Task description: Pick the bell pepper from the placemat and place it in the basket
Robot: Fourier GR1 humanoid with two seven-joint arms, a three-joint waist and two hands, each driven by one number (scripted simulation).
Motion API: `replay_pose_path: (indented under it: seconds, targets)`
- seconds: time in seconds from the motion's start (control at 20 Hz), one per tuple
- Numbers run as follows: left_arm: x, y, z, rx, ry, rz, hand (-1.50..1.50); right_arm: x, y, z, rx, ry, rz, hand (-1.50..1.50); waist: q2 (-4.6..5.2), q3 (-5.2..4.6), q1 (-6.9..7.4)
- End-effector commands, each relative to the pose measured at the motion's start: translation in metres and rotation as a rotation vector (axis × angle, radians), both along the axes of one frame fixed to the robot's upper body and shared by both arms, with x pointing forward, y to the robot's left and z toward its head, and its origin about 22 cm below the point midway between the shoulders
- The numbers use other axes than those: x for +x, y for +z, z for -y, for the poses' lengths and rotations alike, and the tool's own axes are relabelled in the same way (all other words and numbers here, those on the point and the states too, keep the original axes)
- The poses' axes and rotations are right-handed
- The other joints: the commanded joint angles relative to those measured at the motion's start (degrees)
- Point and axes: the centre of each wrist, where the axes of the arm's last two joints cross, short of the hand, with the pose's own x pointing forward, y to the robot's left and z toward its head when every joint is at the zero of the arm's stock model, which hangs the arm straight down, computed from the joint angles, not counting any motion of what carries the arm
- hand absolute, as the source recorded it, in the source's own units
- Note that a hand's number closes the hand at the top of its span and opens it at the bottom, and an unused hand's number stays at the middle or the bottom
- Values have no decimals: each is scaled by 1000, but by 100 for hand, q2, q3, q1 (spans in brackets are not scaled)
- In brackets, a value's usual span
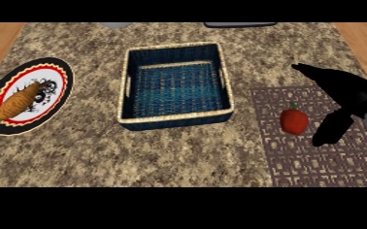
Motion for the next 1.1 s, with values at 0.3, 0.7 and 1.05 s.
replay_pose_path:
  seconds: [0.3,0.7,1.05]
  targets:
    - [101,27,32,-66,-160,386,0,-1,-35,8,-1,-6,11,-150,40,-69,-108]
    - [104,23,34,-69,-170,379,0,-4,-65,7,-66,-25,-68,-150,33,-78,-77]
    - [104,27,31,-73,-169,388,0,-1,-72,2,-68,-23,-70,-150,11,-78,-67]
